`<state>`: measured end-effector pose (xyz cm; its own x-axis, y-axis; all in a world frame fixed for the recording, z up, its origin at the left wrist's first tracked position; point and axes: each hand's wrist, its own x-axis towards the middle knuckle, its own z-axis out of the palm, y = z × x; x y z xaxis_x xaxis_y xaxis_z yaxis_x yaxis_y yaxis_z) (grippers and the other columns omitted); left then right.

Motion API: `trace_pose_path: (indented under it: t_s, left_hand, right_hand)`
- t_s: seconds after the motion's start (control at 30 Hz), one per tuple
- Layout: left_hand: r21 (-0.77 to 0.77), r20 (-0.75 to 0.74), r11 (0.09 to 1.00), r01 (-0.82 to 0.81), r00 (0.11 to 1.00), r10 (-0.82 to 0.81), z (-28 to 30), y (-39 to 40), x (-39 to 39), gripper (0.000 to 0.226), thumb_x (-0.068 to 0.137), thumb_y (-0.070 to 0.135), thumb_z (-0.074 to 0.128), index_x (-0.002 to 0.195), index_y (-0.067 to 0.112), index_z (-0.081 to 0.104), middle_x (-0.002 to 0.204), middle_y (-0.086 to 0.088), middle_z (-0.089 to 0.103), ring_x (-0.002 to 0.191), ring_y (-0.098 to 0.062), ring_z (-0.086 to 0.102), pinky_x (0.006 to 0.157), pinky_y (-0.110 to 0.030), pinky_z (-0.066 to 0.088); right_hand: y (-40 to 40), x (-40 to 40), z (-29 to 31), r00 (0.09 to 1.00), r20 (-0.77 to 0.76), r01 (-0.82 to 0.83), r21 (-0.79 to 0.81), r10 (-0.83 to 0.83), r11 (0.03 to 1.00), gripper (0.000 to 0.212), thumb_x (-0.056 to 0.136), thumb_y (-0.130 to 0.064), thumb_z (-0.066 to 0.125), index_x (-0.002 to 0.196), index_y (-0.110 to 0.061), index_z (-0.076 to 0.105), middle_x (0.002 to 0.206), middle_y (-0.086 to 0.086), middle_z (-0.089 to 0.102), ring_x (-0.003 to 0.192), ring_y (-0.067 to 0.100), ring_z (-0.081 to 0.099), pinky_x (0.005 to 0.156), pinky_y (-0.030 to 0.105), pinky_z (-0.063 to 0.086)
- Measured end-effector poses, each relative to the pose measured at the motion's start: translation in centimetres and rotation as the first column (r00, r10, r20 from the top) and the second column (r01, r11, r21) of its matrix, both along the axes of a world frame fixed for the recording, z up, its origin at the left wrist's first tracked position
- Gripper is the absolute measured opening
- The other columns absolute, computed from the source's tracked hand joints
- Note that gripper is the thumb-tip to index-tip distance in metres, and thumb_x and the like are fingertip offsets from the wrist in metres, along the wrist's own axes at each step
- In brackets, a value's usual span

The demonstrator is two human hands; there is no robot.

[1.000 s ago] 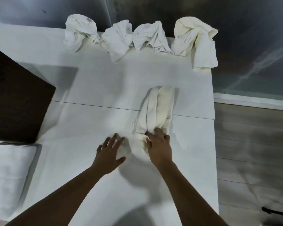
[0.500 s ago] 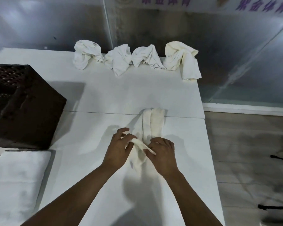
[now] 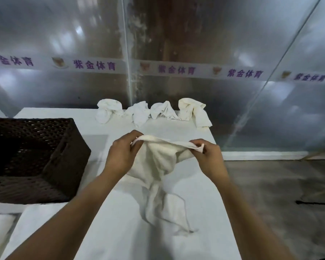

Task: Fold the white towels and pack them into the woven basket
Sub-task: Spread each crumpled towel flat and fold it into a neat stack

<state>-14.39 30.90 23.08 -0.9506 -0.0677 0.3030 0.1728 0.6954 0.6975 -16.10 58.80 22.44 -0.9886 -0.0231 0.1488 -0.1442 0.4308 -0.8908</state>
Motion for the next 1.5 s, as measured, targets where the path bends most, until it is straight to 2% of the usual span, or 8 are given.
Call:
trace_pose_path:
  t_s: [0.1,0.23,0.47,0.57,0.7,0.87,1.2,1.5]
  left_hand:
    - [-0.041,-0.014,0.999,-0.03,0.999,0.03,3.1,-2.0,1.1,0.021,0.091,0.044,0.07,0.083,0.026,0.063,0.066,0.008,0.06,0.064,-0.017,0.055,0.062,-0.038,0.048]
    - [-0.147,0.052,0.988,0.038,0.998,-0.031,7.4,-5.0,2.5,0.042,0.076,0.054,0.08,0.07,0.019,0.059,0.059,0.002,0.054,0.061,-0.016,0.051,0.056,-0.032,0.037]
    - [-0.173,-0.003,0.978,-0.115,0.993,0.116,11.7,-11.0,2.5,0.014,0.082,0.035,0.079,0.077,0.031,0.067,0.072,0.008,0.067,0.073,-0.019,0.062,0.067,-0.038,0.048]
    - [0.141,-0.016,0.973,-0.185,0.982,0.189,12.6,-11.8,1.0,0.008,0.085,0.028,0.08,0.082,0.028,0.073,0.078,0.003,0.072,0.073,-0.02,0.066,0.058,-0.028,0.05]
    - [0.685,0.103,0.696,-0.218,0.974,0.204,14.1,-10.2,-3.1,0.008,0.093,0.014,0.071,0.088,0.02,0.072,0.094,-0.011,0.067,0.084,-0.03,0.064,0.052,-0.025,0.058]
    - [0.861,0.088,0.481,-0.162,0.981,0.172,16.7,-9.1,-10.2,0.007,0.098,0.016,0.065,0.093,0.021,0.069,0.119,-0.006,0.066,0.118,-0.032,0.06,0.072,-0.043,0.063]
    - [0.819,-0.21,0.574,0.024,0.942,0.261,22.7,-8.6,-20.3,0.008,0.099,0.021,0.064,0.091,0.022,0.064,0.105,0.003,0.062,0.105,-0.018,0.064,0.085,-0.038,0.061]
    - [0.768,-0.266,0.638,0.052,0.932,0.245,20.0,-9.2,-18.1,0.005,0.1,0.014,0.061,0.099,0.019,0.064,0.09,0.011,0.065,0.094,-0.01,0.065,0.091,-0.037,0.059]
  right_hand:
    - [-0.7,0.3,4.2,0.998,-0.063,0.024,-0.034,-0.026,0.999,0.015,0.094,-0.007,0.068,0.089,-0.02,0.075,0.077,-0.016,0.072,0.067,0.003,0.059,0.065,0.022,0.048]
    - [-1.3,-0.2,10.2,0.991,-0.131,0.036,-0.041,-0.041,0.999,0.013,0.093,-0.018,0.071,0.084,-0.01,0.076,0.083,0.023,0.065,0.068,0.015,0.048,0.062,0.033,0.041]
    - [-3.0,-2.1,18.7,0.975,-0.158,0.137,-0.122,-0.155,0.983,0.025,0.096,-0.017,0.067,0.077,-0.033,0.074,0.07,-0.009,0.069,0.056,0.013,0.06,0.046,0.025,0.054]
    - [-3.0,-4.5,19.4,0.957,-0.108,0.236,-0.255,-0.27,0.938,0.019,0.092,-0.017,0.072,0.081,-0.032,0.075,0.079,-0.006,0.071,0.071,0.019,0.065,0.053,0.028,0.058]
    - [-2.9,-8.8,19.7,0.949,-0.031,0.276,-0.403,-0.314,0.873,0.013,0.093,-0.016,0.072,0.084,-0.024,0.077,0.093,-0.001,0.074,0.091,0.021,0.07,0.063,0.033,0.063]
    - [-3.6,-15.4,20.8,0.948,-0.014,0.279,-0.445,-0.319,0.851,0.014,0.098,-0.018,0.066,0.085,-0.013,0.071,0.087,0.003,0.063,0.082,0.016,0.06,0.064,0.029,0.063]
    - [-2.2,-26.1,26.3,0.938,-0.225,0.073,-0.616,-0.264,0.785,0.008,0.092,-0.026,0.072,0.089,-0.019,0.072,0.092,0.001,0.065,0.09,0.012,0.065,0.08,0.03,0.062]
    - [-1.6,-21.3,21.5,0.957,-0.206,-0.012,-0.729,-0.203,0.685,0.013,0.096,-0.015,0.067,0.093,-0.024,0.076,0.095,-0.006,0.071,0.097,0.01,0.067,0.086,0.032,0.058]
